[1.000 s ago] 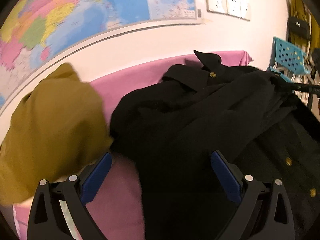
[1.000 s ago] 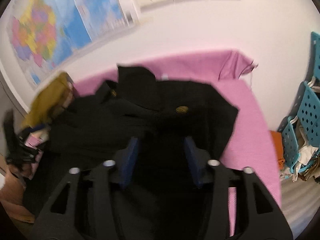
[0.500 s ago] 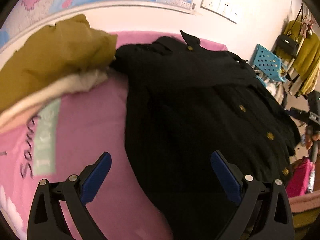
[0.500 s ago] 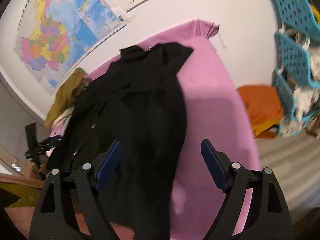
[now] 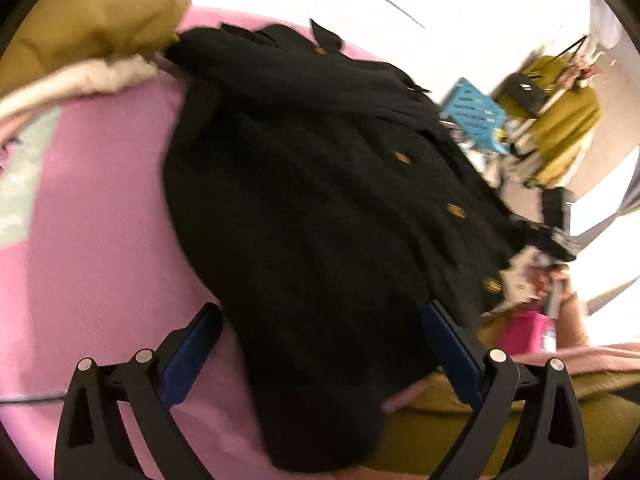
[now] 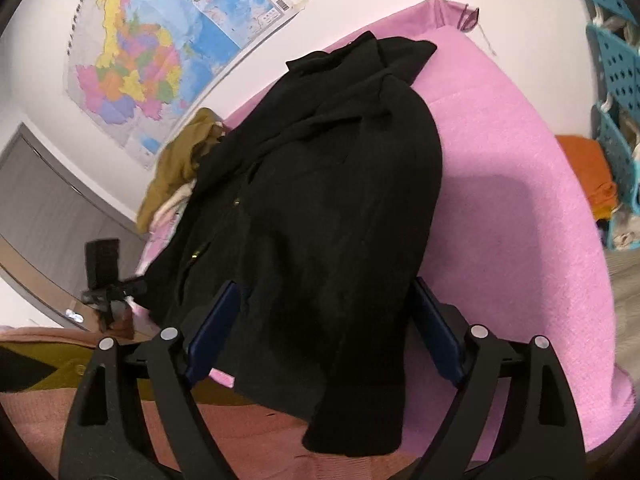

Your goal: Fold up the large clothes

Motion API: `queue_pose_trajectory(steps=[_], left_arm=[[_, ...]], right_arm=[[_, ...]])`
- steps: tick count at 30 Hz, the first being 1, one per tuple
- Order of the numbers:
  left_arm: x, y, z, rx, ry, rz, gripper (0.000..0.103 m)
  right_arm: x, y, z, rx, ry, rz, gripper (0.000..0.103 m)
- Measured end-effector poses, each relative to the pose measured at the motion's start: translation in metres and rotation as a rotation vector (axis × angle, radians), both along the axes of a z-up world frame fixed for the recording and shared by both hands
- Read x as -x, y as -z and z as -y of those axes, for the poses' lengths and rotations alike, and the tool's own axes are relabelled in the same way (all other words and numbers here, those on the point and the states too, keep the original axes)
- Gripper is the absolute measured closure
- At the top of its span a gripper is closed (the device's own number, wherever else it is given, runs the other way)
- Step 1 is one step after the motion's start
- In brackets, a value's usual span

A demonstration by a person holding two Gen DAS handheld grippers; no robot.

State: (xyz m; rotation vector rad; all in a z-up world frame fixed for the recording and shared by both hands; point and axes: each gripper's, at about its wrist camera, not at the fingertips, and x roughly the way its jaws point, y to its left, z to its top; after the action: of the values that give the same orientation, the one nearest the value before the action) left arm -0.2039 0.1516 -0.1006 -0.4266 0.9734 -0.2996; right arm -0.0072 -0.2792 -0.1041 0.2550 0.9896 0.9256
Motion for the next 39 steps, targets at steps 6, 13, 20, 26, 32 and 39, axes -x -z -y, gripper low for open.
queue_pose_trajectory(steps=[6, 13, 20, 26, 32, 39], left_arm=[[0.003, 0.003, 0.009, 0.065, 0.025, 0.011, 0.007], [-0.017, -0.001, 0.018, 0.033, -0.043, 0.016, 0.030], [-0.020, 0.001, 0.006, 0.148, -0.102, 0.007, 0.020], [-0.021, -0.002, 0.005, 0.075, -0.196, 0.009, 0.096], [0.008, -0.045, -0.016, 0.159, -0.230, 0.125, 0.098], [0.044, -0.113, -0.031, 0.173, -0.247, 0.269, 0.098]], right_arm=[[0.000, 0.001, 0.002, -0.021, -0.028, -0.010, 0.022], [-0.002, 0.013, -0.005, -0.102, -0.072, -0.060, 0.070], [-0.002, 0.012, -0.007, -0.143, -0.063, -0.062, 0.056], [0.011, -0.001, -0.008, -0.209, -0.052, -0.032, 0.087], [0.045, -0.062, 0.012, -0.318, -0.024, 0.137, 0.096], [0.089, -0.099, 0.024, -0.417, -0.057, 0.249, 0.099]])
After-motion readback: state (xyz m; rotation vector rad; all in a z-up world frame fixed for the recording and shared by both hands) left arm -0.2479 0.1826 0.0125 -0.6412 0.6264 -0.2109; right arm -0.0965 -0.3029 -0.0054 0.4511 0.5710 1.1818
